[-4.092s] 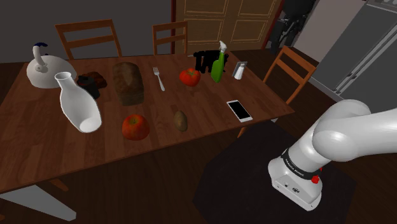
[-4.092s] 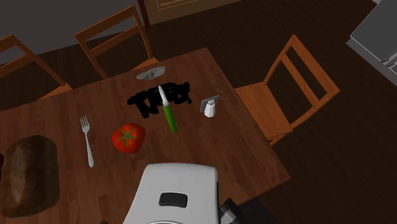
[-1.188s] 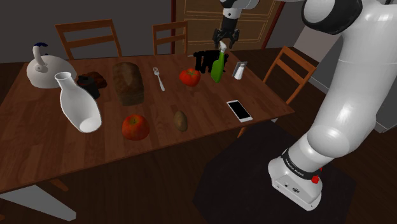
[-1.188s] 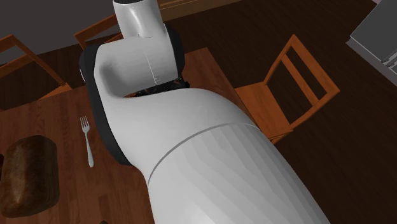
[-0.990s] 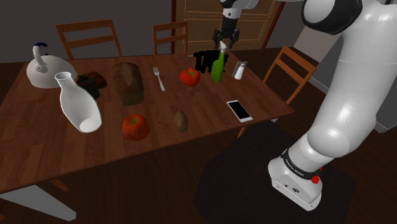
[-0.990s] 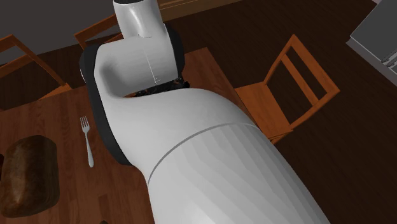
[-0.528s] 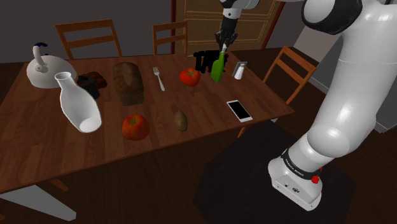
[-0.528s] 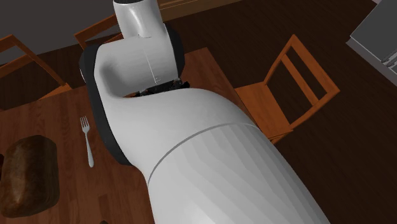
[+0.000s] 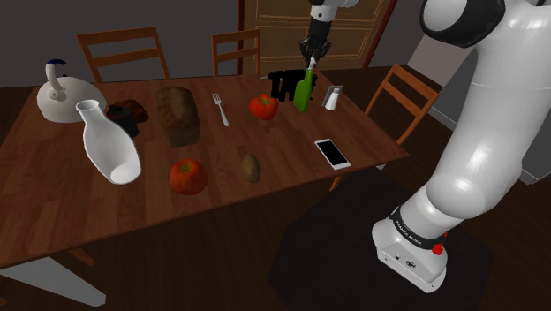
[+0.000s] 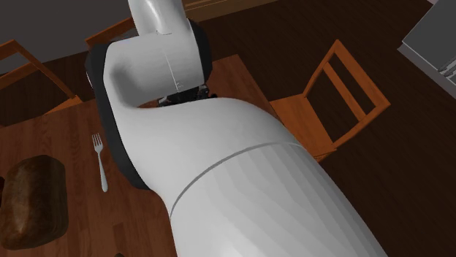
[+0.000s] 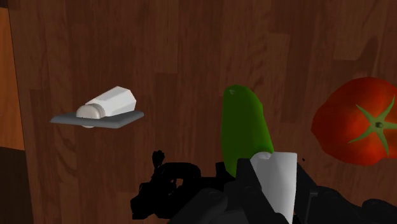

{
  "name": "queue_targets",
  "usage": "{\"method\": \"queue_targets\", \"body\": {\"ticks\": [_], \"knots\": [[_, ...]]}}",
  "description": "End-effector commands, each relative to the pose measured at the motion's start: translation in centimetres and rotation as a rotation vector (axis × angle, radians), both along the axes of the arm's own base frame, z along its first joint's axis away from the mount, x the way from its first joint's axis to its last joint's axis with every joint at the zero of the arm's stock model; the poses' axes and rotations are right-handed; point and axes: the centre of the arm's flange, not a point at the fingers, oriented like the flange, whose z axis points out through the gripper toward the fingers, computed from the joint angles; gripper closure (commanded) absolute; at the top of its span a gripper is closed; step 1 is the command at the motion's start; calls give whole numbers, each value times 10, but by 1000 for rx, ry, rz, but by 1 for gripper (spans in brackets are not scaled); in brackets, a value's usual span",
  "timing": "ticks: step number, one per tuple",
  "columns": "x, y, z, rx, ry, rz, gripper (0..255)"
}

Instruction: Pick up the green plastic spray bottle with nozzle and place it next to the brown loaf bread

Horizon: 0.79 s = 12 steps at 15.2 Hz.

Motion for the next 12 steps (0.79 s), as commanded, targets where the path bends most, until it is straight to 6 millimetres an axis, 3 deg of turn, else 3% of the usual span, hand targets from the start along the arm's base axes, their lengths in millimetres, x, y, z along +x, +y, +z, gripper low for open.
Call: {"method": "queue_targets", "body": {"ticks": [1, 12], "knots": [[1, 1, 11, 0, 0, 0, 255], [1, 1, 69, 0, 0, 0, 255]]}}
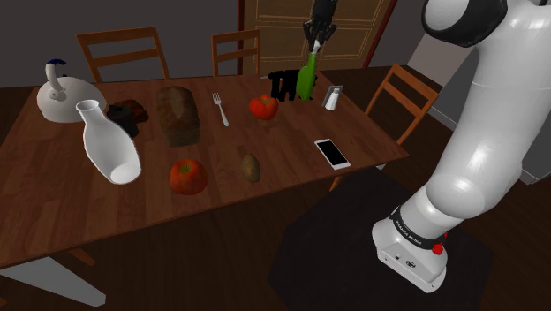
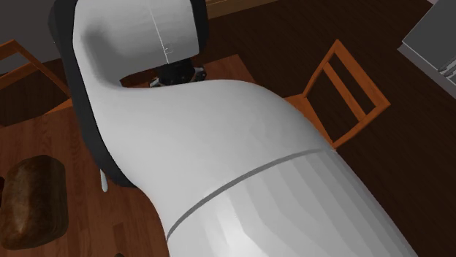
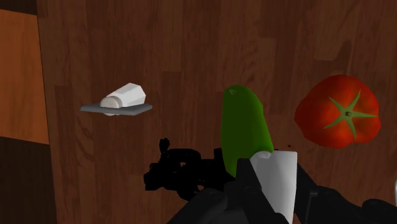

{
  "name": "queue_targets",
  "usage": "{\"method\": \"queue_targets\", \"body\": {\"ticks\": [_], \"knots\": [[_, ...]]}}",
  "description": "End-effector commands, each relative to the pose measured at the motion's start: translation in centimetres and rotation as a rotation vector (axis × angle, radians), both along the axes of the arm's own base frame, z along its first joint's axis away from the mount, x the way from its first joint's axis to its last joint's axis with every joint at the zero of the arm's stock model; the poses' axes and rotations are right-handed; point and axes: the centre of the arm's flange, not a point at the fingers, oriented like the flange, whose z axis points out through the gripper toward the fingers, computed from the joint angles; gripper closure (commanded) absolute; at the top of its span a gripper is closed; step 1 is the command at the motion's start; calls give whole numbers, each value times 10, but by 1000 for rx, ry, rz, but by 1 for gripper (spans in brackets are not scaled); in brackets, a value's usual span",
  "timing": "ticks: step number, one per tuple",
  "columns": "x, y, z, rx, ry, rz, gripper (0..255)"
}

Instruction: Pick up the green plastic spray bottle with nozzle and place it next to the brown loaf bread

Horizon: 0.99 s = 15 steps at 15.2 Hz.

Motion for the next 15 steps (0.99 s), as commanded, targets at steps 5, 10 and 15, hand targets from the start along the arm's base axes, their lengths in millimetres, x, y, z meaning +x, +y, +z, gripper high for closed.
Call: {"method": "queue_targets", "body": {"ticks": [5, 10, 15], "knots": [[0, 0, 31, 0, 0, 0, 255], [0, 0, 58, 0, 0, 0, 255], [0, 0, 84, 0, 0, 0, 255]]}}
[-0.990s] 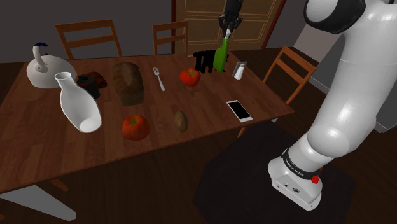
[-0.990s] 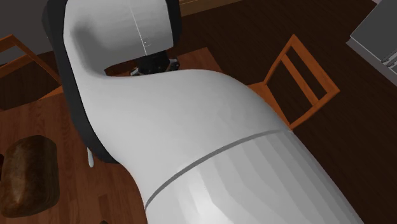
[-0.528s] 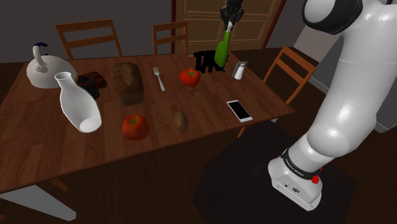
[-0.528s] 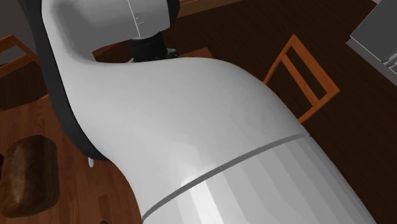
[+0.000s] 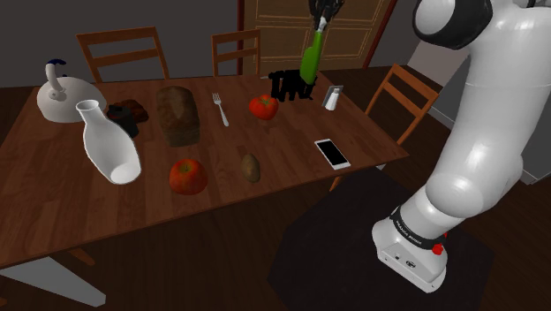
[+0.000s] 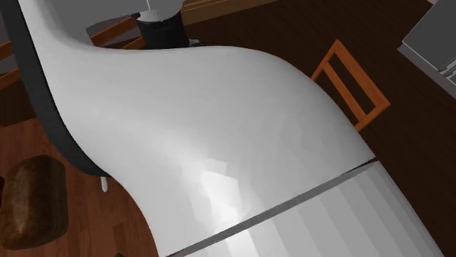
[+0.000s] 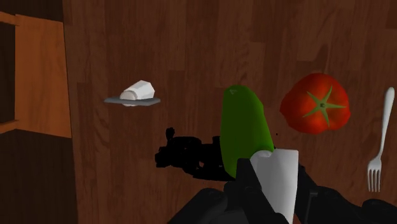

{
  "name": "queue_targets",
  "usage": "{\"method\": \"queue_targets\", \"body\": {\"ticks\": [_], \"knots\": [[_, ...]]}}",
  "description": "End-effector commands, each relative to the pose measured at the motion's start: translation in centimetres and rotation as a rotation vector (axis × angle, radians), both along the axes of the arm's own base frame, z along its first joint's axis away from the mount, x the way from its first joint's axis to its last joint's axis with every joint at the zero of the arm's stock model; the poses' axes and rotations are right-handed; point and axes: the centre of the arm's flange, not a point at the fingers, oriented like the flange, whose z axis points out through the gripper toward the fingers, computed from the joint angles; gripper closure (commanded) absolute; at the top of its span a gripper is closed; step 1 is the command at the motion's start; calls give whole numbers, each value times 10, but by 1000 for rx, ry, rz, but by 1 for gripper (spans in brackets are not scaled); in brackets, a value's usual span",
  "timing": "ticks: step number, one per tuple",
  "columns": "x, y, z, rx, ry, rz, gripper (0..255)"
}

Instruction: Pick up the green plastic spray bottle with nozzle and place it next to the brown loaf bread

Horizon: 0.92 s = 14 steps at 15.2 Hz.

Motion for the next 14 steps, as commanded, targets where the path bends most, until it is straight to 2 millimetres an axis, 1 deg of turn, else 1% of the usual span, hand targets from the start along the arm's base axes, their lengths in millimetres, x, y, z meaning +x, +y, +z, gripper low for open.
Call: {"method": "queue_targets", "body": {"ticks": [1, 6, 14], "knots": [[0, 0, 11, 0, 0, 0, 255], [0, 0, 36, 0, 0, 0, 255], [-14, 105, 36, 0, 0, 0, 255]]}}
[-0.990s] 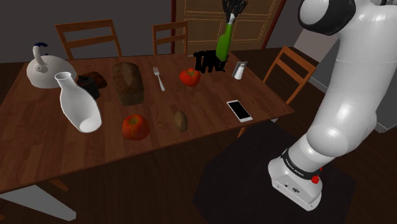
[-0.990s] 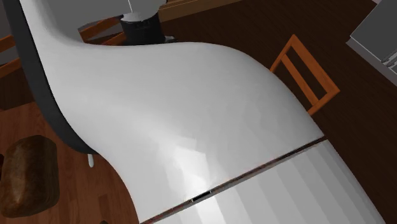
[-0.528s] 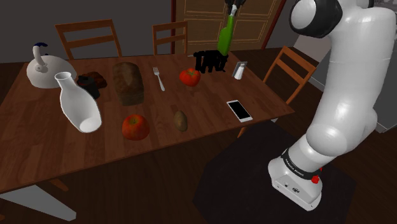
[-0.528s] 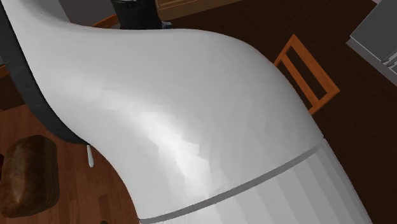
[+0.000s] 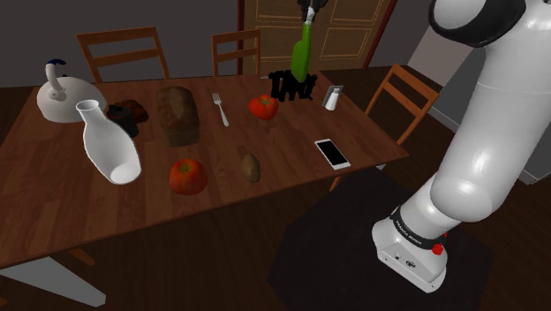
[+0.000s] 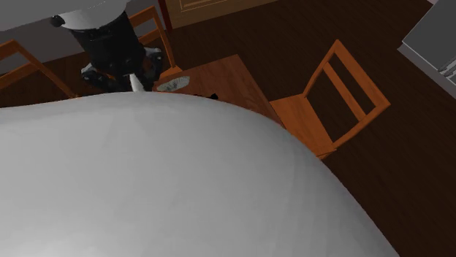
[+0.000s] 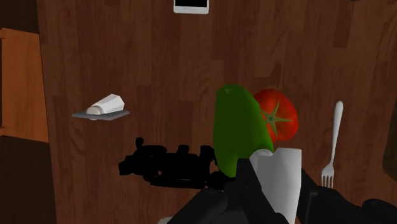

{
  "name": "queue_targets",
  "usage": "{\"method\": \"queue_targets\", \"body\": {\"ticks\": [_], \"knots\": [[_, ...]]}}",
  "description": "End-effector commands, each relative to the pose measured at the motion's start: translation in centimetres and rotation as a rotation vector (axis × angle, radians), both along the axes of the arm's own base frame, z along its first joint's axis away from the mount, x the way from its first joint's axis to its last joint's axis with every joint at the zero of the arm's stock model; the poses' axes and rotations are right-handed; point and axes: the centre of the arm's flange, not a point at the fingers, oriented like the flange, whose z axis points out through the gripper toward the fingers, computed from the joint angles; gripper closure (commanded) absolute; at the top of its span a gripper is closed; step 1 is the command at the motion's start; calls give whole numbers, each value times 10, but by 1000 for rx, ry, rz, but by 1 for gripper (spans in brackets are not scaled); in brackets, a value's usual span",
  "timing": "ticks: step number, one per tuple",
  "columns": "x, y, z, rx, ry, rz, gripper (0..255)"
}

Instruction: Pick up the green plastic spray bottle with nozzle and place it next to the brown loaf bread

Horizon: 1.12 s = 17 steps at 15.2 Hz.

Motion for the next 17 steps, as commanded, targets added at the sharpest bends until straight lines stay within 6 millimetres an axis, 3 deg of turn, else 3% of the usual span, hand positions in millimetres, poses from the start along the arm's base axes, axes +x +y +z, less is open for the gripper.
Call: {"method": "queue_targets", "body": {"ticks": [1, 17], "knots": [[-6, 27, -1, -1, 0, -1, 255], [-33, 237, 0, -1, 0, -1, 255]]}}
